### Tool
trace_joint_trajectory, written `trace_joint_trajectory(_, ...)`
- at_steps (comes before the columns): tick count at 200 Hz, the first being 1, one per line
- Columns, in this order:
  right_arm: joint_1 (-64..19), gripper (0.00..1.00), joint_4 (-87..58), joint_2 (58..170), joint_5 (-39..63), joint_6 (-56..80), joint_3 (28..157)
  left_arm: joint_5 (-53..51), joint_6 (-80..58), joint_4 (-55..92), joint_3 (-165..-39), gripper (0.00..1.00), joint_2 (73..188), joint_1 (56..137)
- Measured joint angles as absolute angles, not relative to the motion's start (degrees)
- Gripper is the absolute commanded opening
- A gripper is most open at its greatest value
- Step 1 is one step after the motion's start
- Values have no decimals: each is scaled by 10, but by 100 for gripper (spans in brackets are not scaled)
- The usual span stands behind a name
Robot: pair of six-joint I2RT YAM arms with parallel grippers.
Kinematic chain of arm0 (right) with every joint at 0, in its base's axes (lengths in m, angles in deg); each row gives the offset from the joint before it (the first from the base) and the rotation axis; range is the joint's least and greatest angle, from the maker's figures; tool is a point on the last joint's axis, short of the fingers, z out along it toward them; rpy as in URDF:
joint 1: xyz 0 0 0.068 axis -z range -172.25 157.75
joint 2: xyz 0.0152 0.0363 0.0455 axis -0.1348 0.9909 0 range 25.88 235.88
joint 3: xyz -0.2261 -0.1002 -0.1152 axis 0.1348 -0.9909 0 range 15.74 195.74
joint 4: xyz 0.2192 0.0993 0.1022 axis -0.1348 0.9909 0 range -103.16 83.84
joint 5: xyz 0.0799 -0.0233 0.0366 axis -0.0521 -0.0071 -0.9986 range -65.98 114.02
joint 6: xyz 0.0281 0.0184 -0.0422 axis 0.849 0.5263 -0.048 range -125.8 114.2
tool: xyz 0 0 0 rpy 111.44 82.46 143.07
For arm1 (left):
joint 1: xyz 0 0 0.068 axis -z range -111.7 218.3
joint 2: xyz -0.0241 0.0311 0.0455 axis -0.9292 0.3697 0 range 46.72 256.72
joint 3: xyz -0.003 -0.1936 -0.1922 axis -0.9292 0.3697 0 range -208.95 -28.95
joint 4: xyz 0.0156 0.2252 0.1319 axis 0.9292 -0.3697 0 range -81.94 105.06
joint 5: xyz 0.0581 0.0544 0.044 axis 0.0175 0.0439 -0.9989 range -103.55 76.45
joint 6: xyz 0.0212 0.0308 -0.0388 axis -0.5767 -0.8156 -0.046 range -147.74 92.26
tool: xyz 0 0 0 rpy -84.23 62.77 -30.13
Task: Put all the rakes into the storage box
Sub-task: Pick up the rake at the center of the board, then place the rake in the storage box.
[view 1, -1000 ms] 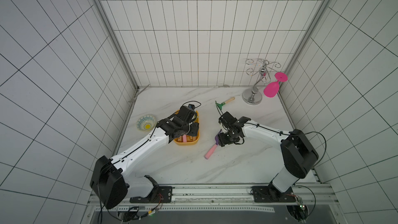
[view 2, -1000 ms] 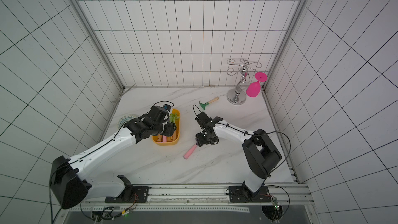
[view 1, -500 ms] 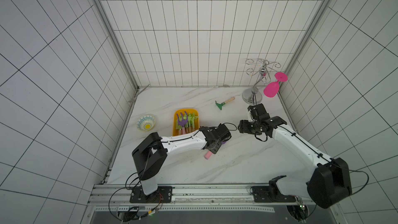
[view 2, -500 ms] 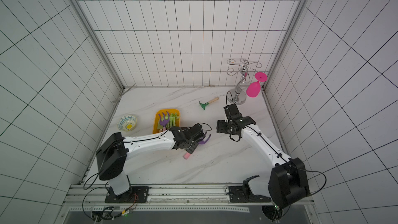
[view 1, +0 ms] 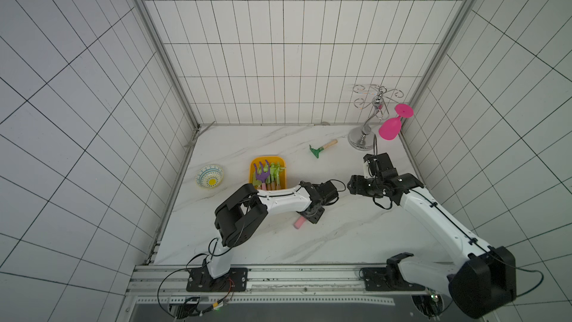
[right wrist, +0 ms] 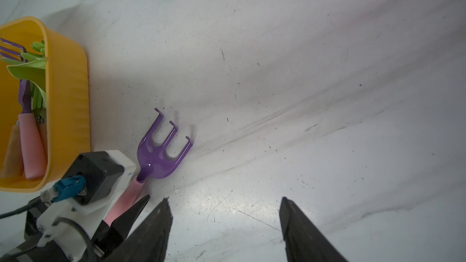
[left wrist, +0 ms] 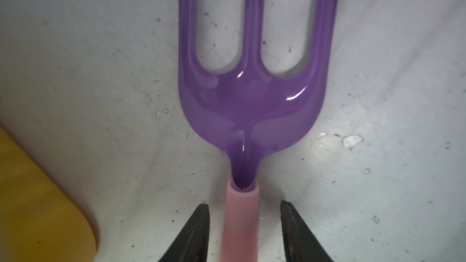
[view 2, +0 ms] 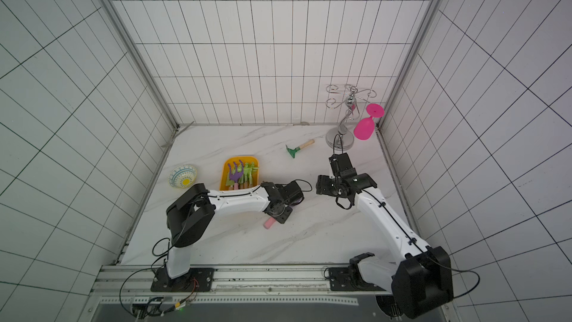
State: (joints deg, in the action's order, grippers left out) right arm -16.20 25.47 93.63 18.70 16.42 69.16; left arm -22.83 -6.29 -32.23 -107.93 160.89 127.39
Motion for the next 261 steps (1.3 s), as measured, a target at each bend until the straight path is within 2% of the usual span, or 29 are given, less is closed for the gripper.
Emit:
trace_joint_trajectory(25,-158,71,256,936,184,157,691,-205,-50,-323,-1082,22,1614,1269)
trace_joint_trajectory(63,-158,71,256,936,178,152,689,-196,-43,-329,-1085,13,1614,1263)
trace_joint_trajectory(96,-156,71,257,936,178,148,684,-200,-40,-359,-1104,11,1599,1257)
trace_joint_trajectory(122,-154,71,256,936,177,144,684,-194,-26,-366,-1116,11,1530,1237)
trace_joint_trajectory(157,-153,71,251,937,169,143,680,-188,0,-353,-1118,13,1390,1148)
trace_joint_trajectory(180,-153,71,249,944,159,142,679,-180,18,-345,-1102,13,1336,1072)
trace_joint_trajectory(218,-153,70,244,948,145,140,679,-152,33,-355,-1047,12,1336,972)
trace_joint_trajectory(261,-153,70,242,948,144,136,674,-135,45,-354,-1005,12,1362,931)
